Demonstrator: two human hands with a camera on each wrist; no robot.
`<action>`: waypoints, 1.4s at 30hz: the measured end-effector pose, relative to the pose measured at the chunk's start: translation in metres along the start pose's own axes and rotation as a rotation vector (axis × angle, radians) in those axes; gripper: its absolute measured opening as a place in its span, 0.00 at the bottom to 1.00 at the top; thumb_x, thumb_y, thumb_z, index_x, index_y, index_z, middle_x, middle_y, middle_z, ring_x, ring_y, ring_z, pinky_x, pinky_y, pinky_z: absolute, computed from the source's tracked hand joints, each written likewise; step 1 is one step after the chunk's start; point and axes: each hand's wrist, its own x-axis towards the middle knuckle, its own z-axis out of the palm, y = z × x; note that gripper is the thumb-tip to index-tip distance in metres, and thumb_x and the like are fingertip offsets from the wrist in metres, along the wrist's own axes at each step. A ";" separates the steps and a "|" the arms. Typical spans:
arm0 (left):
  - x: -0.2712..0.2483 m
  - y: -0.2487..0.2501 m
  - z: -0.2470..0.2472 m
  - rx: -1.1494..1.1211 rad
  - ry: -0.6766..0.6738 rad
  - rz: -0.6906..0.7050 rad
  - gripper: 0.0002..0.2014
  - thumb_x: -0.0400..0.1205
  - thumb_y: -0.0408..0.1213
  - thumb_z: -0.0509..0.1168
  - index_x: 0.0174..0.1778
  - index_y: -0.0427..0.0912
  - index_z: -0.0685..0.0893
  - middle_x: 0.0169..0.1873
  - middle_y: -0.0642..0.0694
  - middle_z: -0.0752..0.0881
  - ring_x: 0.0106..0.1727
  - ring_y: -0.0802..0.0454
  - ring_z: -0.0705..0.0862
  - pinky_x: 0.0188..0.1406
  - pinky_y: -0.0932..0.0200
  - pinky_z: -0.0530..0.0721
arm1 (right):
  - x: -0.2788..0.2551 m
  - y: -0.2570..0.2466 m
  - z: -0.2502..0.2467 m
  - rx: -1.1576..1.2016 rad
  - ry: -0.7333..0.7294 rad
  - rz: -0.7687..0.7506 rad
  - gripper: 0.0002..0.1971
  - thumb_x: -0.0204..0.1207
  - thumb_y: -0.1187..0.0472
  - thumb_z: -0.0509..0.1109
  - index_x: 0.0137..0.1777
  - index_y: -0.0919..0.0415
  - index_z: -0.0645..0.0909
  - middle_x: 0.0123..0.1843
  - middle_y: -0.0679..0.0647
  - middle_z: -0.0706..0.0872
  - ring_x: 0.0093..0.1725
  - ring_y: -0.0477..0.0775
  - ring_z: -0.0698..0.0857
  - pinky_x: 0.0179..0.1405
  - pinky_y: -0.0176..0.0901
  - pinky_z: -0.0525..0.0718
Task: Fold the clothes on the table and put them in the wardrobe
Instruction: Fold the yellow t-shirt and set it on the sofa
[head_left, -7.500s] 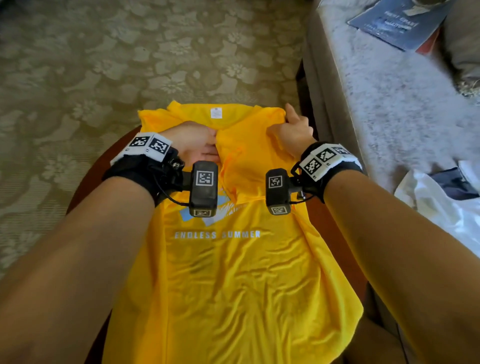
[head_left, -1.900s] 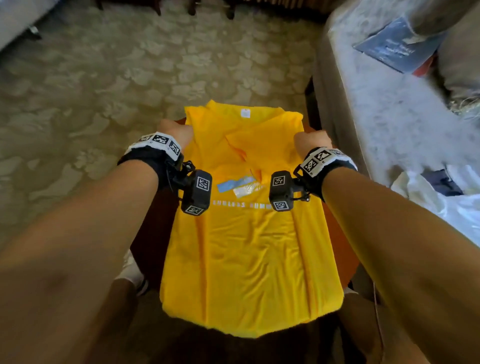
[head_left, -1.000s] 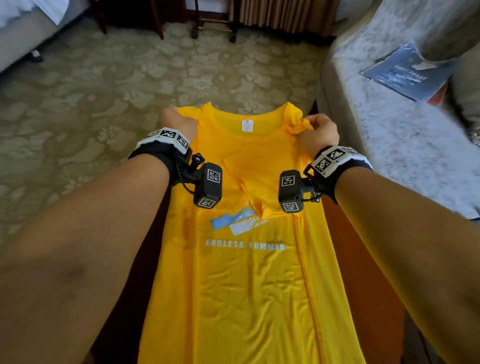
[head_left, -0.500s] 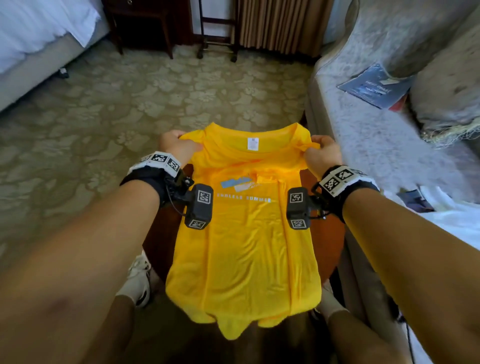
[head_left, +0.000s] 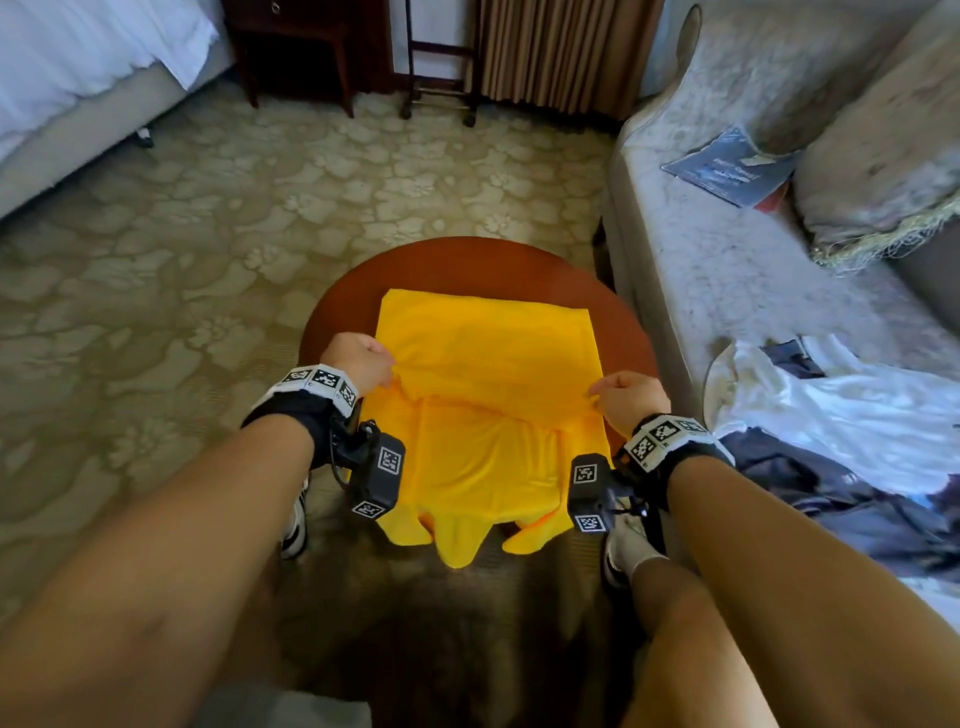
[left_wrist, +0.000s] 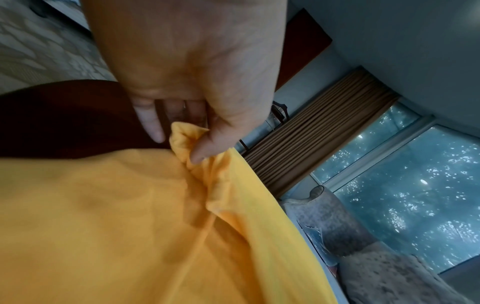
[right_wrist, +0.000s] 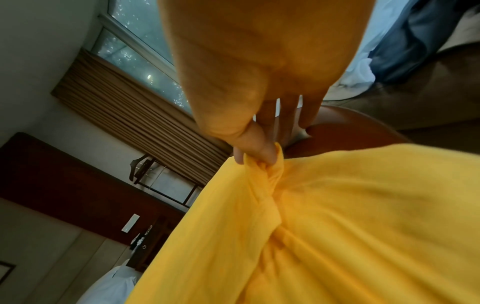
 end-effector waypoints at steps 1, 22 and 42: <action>-0.001 -0.001 0.000 -0.011 0.002 -0.006 0.11 0.75 0.20 0.66 0.41 0.39 0.89 0.48 0.43 0.86 0.52 0.46 0.81 0.51 0.51 0.82 | 0.000 0.002 0.000 0.001 -0.002 -0.001 0.15 0.80 0.66 0.62 0.41 0.50 0.87 0.48 0.50 0.89 0.40 0.49 0.84 0.39 0.42 0.84; 0.045 0.005 0.023 0.266 0.009 -0.137 0.20 0.78 0.44 0.74 0.33 0.34 0.74 0.32 0.40 0.77 0.31 0.43 0.76 0.36 0.52 0.76 | 0.044 -0.022 0.027 -0.137 -0.056 0.183 0.25 0.78 0.47 0.74 0.66 0.66 0.78 0.62 0.62 0.85 0.43 0.57 0.82 0.36 0.45 0.77; 0.102 0.025 0.011 0.081 0.067 -0.233 0.34 0.69 0.65 0.73 0.49 0.33 0.81 0.38 0.38 0.81 0.40 0.40 0.81 0.43 0.48 0.79 | 0.104 -0.051 0.032 -0.063 0.023 0.322 0.54 0.58 0.20 0.71 0.73 0.62 0.72 0.63 0.61 0.82 0.60 0.65 0.84 0.59 0.58 0.85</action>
